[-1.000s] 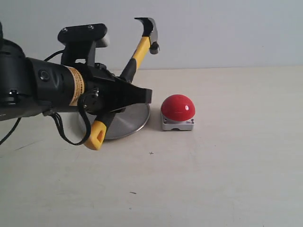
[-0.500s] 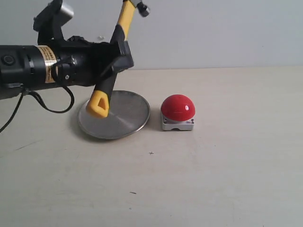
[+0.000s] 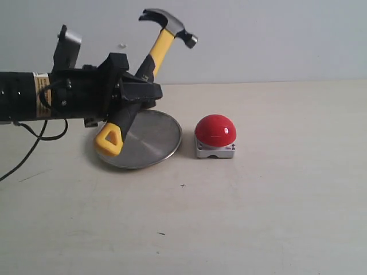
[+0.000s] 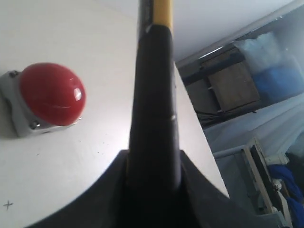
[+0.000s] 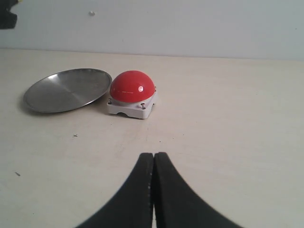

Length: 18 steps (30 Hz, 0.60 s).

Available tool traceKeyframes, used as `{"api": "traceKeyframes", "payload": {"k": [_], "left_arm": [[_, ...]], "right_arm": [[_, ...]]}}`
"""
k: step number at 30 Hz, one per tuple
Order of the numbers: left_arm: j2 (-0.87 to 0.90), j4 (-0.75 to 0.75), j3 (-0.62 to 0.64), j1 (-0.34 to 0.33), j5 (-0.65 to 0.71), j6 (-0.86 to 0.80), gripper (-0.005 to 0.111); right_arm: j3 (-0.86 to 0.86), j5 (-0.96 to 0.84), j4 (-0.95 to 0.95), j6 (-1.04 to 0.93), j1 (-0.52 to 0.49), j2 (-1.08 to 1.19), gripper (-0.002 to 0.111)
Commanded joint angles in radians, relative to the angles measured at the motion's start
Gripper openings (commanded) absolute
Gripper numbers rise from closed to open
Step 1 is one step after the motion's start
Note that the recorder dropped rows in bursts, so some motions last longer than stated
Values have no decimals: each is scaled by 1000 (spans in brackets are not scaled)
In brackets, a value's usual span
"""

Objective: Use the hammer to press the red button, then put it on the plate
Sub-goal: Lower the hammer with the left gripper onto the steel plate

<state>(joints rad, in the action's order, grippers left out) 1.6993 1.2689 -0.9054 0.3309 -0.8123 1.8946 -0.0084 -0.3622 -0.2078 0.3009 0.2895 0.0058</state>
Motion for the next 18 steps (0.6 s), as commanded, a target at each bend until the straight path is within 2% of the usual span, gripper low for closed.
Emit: {"api": "traceKeyframes", "payload": {"k": [1,9,18], "left_arm": [[69,-32,-11,-33,-115,7,0],[194,-50,-11,-64,-149,4,0],[252,-35,-11,-100,-259,-33,0]], "right_arm": [[4,-1,-1,-1,0,-6,0],[4,-1,-1,-1,0,-6,0],[4,-1,-1,-1,0,-6,0]]}}
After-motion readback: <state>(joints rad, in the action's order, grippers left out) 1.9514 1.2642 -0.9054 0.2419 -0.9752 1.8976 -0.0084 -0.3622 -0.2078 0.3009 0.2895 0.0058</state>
